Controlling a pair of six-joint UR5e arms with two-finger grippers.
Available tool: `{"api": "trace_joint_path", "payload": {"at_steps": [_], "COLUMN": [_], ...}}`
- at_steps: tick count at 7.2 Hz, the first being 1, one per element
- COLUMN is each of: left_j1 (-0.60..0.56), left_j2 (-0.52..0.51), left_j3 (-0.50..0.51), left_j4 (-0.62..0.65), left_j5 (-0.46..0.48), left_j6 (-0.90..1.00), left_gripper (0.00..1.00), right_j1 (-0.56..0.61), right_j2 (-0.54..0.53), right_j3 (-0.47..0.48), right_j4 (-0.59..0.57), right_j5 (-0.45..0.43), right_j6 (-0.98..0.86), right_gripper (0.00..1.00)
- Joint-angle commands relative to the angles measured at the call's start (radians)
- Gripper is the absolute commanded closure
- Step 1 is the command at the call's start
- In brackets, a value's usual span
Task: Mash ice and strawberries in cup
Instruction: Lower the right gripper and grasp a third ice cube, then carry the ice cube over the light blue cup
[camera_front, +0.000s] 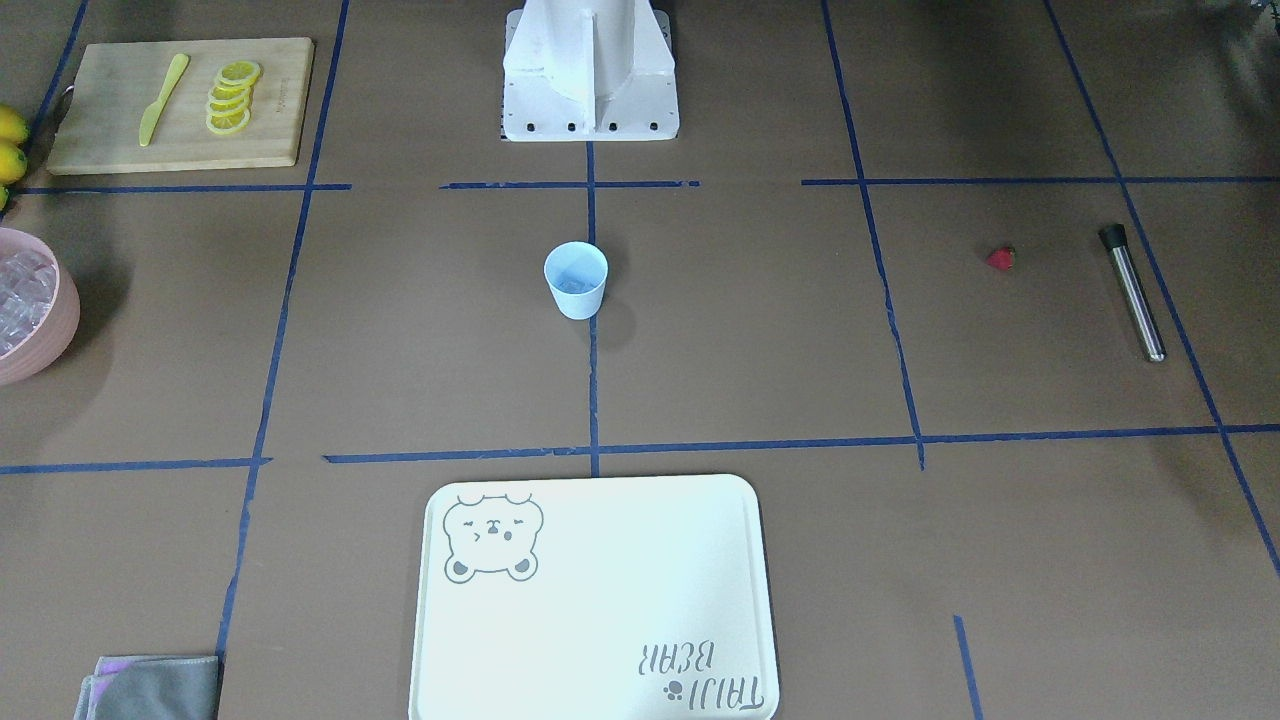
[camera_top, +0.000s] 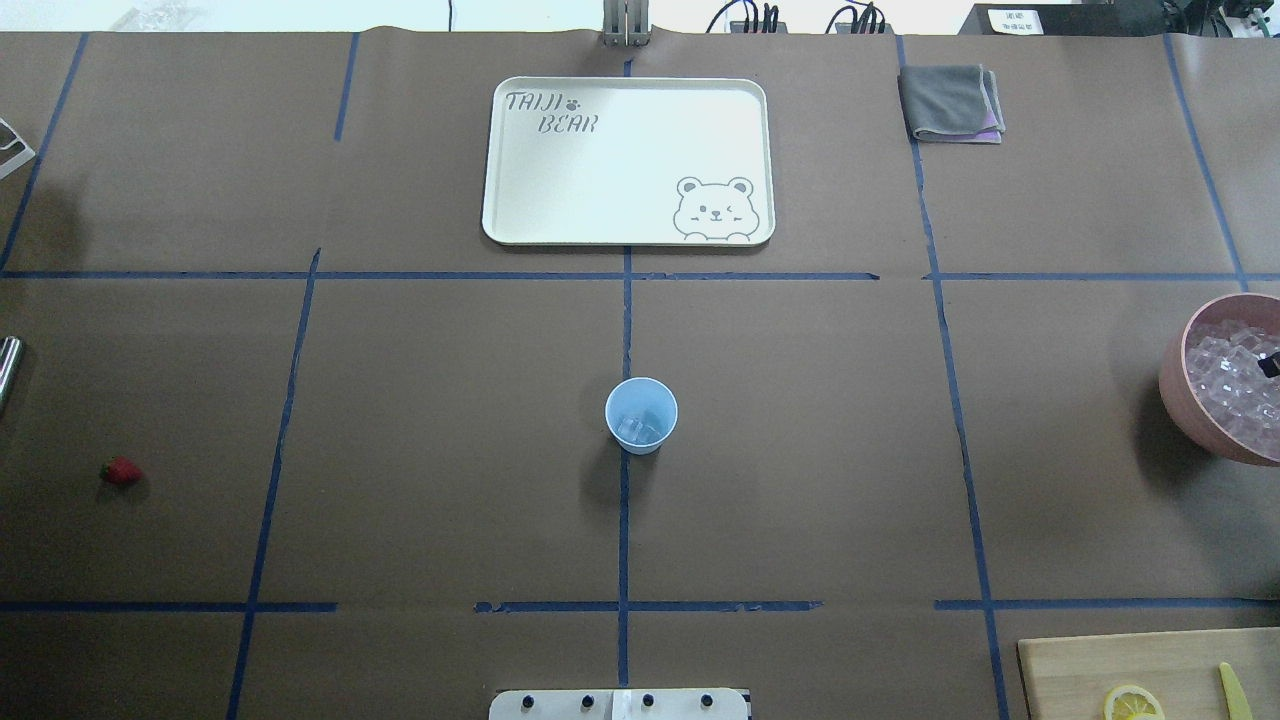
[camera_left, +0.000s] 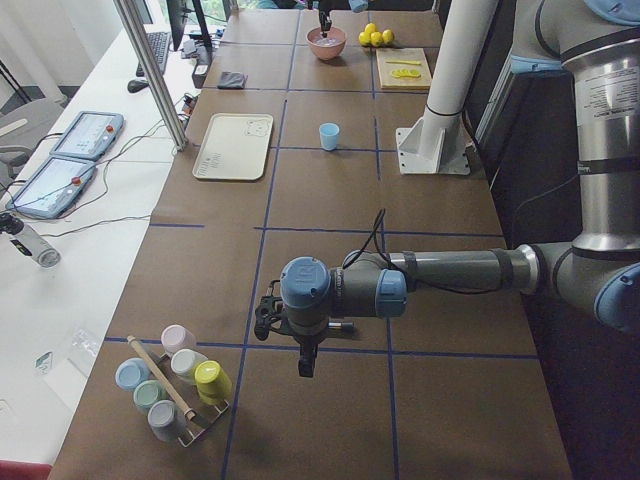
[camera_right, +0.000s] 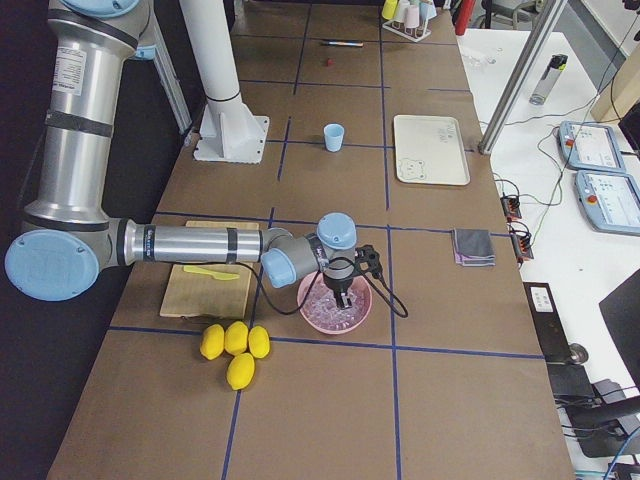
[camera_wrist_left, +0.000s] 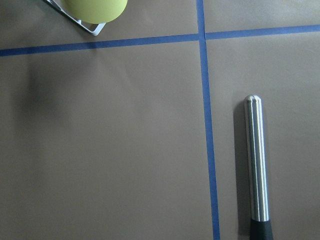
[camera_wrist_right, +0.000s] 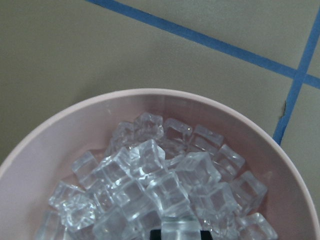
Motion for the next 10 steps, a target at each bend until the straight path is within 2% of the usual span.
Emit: {"api": "trace_joint_path", "payload": {"at_steps": [1, 2, 3, 5, 6, 8, 10], "left_j1": [0.0, 0.0, 0.0, 0.0, 0.0, 0.0, 0.0], "left_j2": [0.0, 0.0, 0.0, 0.0, 0.0, 0.0, -0.003], "left_j3": [0.0, 0.0, 0.0, 0.0, 0.0, 0.0, 0.003], "left_j4": [0.0, 0.0, 0.0, 0.0, 0.0, 0.0, 0.0], "left_j5": [0.0, 0.0, 0.0, 0.0, 0.0, 0.0, 0.002], "left_j6": [0.0, 0.0, 0.0, 0.0, 0.0, 0.0, 0.0], "left_gripper": [0.0, 0.0, 0.0, 0.0, 0.0, 0.0, 0.0], "right_j1": [0.016, 0.016, 0.002, -0.088, -0.152, -0.339, -0.485], "right_j2": [0.03, 0.075, 0.149, 0.369, 0.454, 0.575, 0.715], "right_j3": [0.124, 0.183, 0.225, 0.31, 0.317, 0.3, 0.236], "right_j4": [-0.097, -0.17, -0.285, -0.608, -0.649, -0.651, -0.651], "right_j5": [0.008, 0.013, 0.016, 0.008, -0.006, -0.119, -0.214], "right_j6": [0.117, 0.228, 0.242, 0.342, 0.47, 0.702, 0.91], "right_gripper": [1.0, 1.0, 1.0, 1.0, 1.0, 1.0, 1.0]}}
